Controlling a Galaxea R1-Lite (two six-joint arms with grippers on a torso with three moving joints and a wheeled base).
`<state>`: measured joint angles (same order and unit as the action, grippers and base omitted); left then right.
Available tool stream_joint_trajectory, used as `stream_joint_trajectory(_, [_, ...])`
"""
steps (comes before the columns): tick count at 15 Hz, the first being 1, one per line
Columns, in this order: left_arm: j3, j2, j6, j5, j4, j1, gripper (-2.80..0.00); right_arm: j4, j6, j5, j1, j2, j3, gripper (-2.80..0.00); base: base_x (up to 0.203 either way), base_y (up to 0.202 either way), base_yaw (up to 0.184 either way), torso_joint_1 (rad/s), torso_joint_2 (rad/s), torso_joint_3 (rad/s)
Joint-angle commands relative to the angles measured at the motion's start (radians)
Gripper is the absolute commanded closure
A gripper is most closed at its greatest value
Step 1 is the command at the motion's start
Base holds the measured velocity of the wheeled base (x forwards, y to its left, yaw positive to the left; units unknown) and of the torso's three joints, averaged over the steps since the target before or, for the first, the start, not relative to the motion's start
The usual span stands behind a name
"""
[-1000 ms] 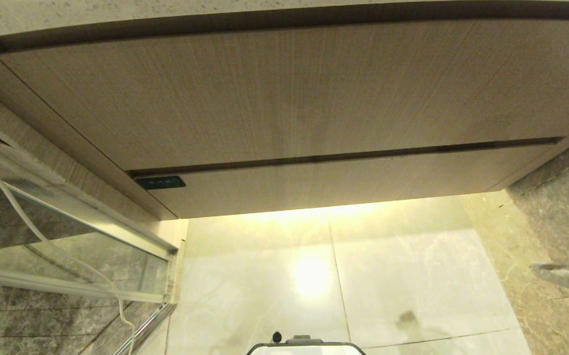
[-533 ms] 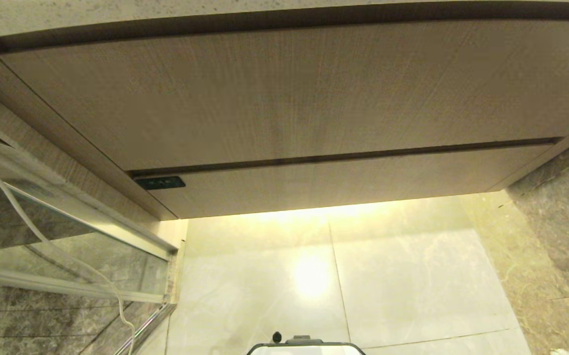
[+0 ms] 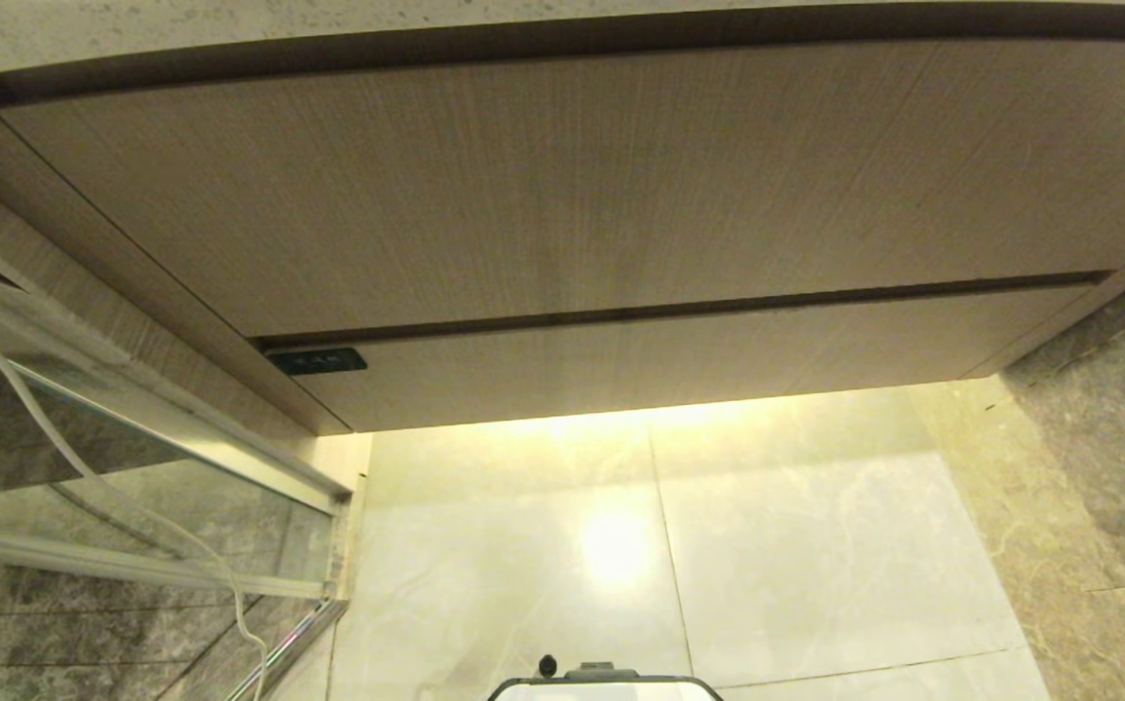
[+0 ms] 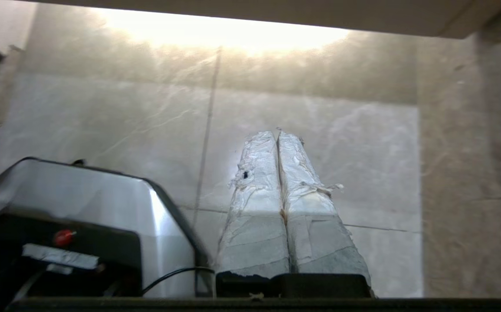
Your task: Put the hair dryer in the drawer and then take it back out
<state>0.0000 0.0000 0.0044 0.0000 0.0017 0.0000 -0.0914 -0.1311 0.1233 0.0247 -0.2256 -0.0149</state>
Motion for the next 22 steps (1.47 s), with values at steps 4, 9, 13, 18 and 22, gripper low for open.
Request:
stream_joint_trajectory(4, [0.001,0.0,0.0,0.0,0.0,0.0,0.0,0.013,-0.029,-0.126,-0.024,0.227,0.015,0.0,0.0,0.0,0.0,0.0,0.0,0.0])
stream_joint_trajectory(9, [0.001,0.0,0.0,0.0,0.0,0.0,0.0,0.026,-0.045,-0.129,-0.025,0.229,0.018,0.0,0.0,0.0,0.0,0.0,0.0,0.0])
stream_joint_trajectory(13, [0.0,0.0,0.0,0.0,0.0,0.0,0.0,0.027,-0.054,-0.124,-0.025,0.229,0.018,0.0,0.0,0.0,0.0,0.0,0.0,0.0])
stream_joint_trajectory(18, [0.002,0.0,0.0,0.0,0.0,0.0,0.0,0.018,0.042,-0.126,-0.025,0.229,0.018,0.0,0.0,0.0,0.0,0.0,0.0,0.0])
stream_joint_trajectory(22, [0.002,0.0,0.0,0.0,0.0,0.0,0.0,0.081,0.169,-0.122,-0.025,0.229,0.018,0.0,0.0,0.0,0.0,0.0,0.0,0.0])
